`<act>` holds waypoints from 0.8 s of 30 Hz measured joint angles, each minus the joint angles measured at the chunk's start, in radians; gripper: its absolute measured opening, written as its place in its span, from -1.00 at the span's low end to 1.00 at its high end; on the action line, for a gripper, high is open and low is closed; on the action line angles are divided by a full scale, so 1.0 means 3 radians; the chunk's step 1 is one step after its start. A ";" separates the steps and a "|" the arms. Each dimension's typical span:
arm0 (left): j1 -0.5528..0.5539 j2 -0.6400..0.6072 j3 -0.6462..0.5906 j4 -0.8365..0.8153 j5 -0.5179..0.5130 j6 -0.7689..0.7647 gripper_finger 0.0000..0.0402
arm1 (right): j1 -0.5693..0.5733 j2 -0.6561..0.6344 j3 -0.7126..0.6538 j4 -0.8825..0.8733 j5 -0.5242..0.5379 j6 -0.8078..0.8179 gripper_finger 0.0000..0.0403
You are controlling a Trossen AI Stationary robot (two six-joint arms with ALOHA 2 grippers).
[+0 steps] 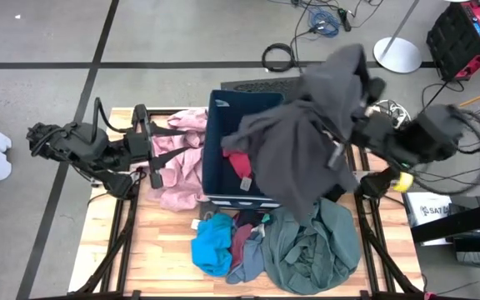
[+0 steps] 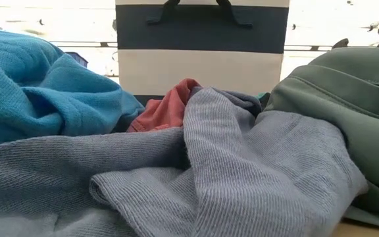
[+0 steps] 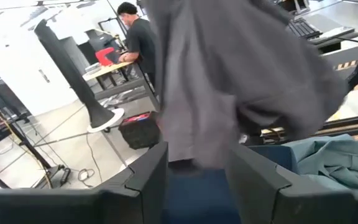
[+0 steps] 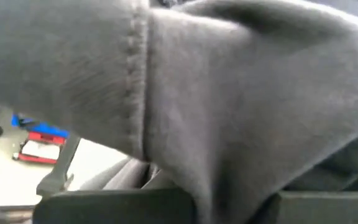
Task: Sort clothes
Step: Move the gray cargo shorts to the right of the table
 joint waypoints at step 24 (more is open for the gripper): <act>0.0000 0.0001 0.0000 0.0074 -0.0077 -0.0006 -0.18 | 0.2216 0.0044 -0.0654 -0.0942 0.1909 0.2212 -0.98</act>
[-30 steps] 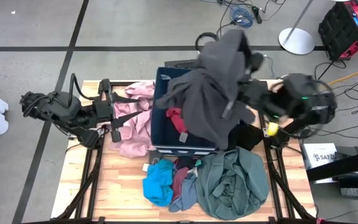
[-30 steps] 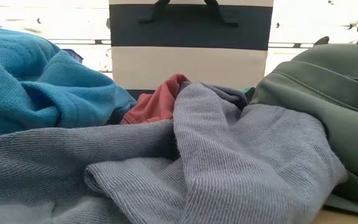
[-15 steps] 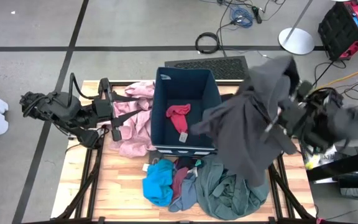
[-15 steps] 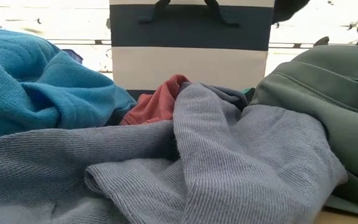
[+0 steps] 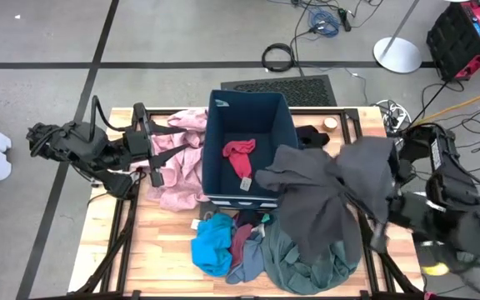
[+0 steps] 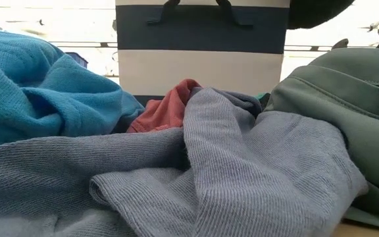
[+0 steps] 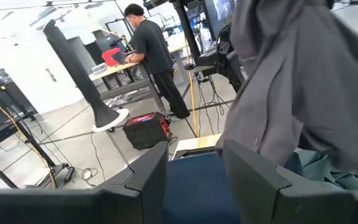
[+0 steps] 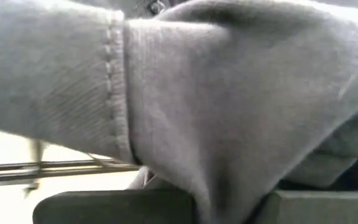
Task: Sort clothes
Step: Move the gray cargo shorts to the right of the table
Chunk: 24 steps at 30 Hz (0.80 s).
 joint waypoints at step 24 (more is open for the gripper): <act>0.0006 0.0001 -0.0002 0.0013 0.0000 -0.0085 -0.18 | 0.0004 0.0362 -0.0349 -0.2961 -0.1733 0.4720 -0.98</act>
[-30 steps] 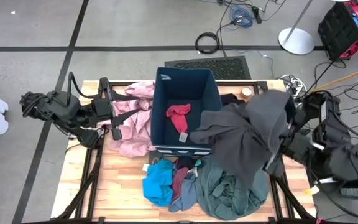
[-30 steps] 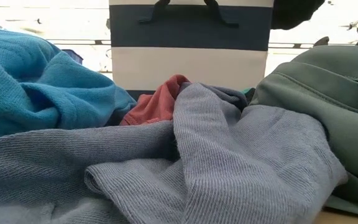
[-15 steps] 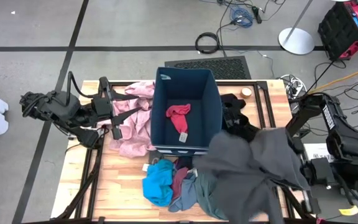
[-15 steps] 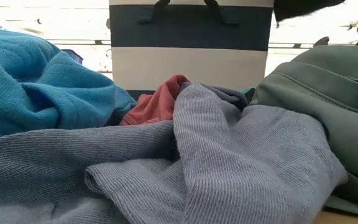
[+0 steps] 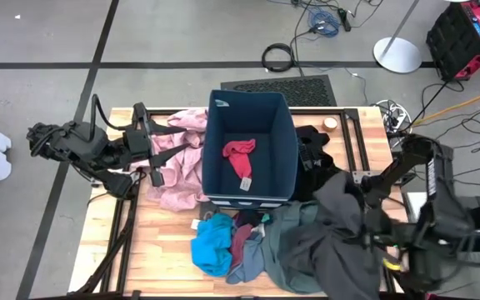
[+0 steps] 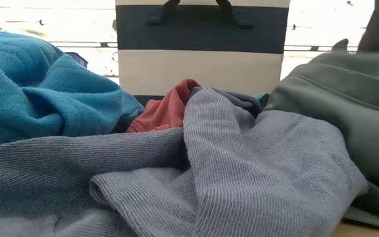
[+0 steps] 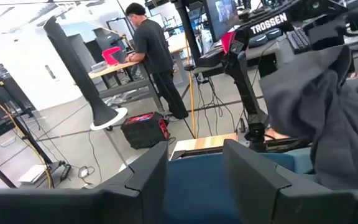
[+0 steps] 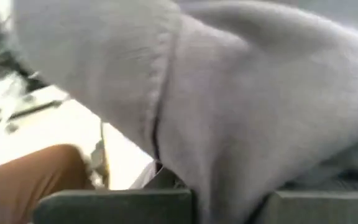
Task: Sort clothes
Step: Move the gray cargo shorts to the right of the table
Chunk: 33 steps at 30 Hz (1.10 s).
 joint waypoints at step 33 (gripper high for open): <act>-0.0004 0.0034 -0.0114 0.0001 0.0003 -0.0262 -0.18 | -0.1832 0.0298 -0.2749 0.2802 -0.2474 -0.0001 -0.98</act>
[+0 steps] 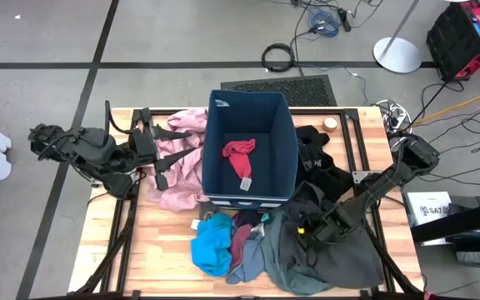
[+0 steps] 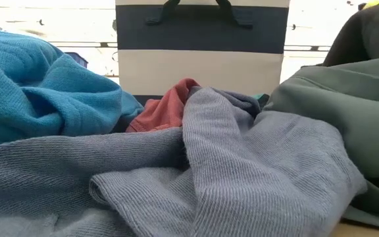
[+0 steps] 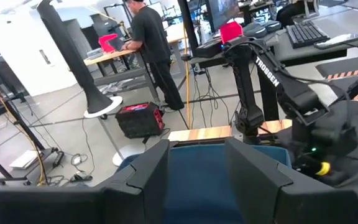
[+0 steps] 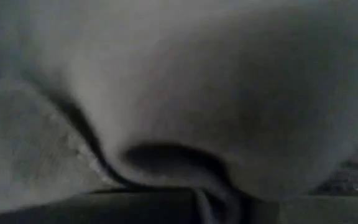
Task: Sort clothes
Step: Move the gray cargo shorts to the right of the table, then put the dark blue sock into the blue laundry organizer
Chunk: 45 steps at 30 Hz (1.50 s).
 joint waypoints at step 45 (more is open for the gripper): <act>-0.0068 0.0000 -0.0371 -0.0399 0.0755 -0.0939 -0.18 | 0.0085 -0.0063 0.3310 -0.1784 0.0423 -0.1975 0.11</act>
